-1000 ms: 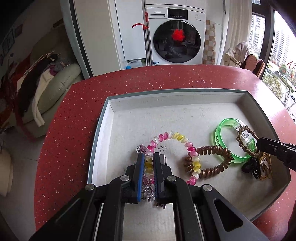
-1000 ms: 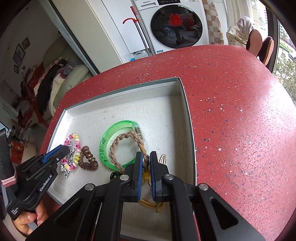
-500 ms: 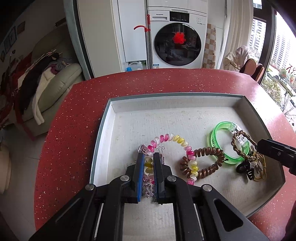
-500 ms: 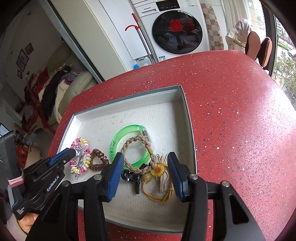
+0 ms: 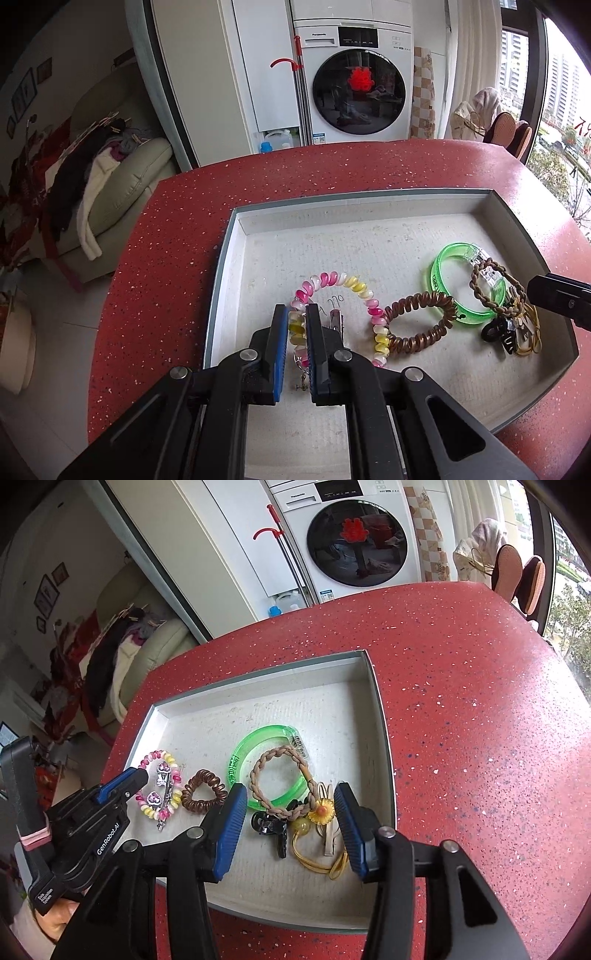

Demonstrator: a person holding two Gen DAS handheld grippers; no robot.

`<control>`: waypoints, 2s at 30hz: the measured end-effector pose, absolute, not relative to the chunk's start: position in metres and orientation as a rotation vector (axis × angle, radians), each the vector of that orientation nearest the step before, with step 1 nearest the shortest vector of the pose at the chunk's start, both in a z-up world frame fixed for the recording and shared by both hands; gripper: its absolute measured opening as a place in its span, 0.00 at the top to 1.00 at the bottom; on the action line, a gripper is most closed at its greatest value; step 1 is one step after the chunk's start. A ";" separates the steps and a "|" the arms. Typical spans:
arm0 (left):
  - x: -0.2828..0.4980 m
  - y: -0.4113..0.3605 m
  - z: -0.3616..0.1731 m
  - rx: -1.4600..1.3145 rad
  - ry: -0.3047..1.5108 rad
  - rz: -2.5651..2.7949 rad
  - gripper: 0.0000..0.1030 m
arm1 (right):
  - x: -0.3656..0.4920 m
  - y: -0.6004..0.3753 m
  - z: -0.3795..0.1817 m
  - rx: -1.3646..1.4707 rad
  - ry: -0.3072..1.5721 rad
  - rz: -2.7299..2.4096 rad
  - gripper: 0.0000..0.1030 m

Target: Organize jewelry

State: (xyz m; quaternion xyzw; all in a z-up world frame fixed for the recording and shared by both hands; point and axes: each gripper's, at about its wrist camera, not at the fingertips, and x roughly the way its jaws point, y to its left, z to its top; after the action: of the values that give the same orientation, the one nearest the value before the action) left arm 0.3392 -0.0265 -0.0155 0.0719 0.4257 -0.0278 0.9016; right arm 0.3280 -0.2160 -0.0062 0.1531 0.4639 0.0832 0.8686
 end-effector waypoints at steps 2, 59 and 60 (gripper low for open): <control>0.339 -0.025 -0.014 0.147 0.883 -0.063 0.73 | 0.328 -0.215 -0.006 0.319 0.976 0.177 0.48; 0.200 0.004 0.003 0.040 0.735 0.012 0.00 | 0.184 -0.176 0.025 0.110 0.718 0.036 0.00; 0.197 0.005 0.002 0.031 0.733 0.017 0.00 | 0.180 -0.176 0.024 0.107 0.716 0.031 0.00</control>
State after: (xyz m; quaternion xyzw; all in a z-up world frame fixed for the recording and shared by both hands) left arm 0.1969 0.0051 0.0025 0.0152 0.3583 0.0085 0.9334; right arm 0.1804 -0.1757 0.0239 0.0524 0.3502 0.0152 0.9351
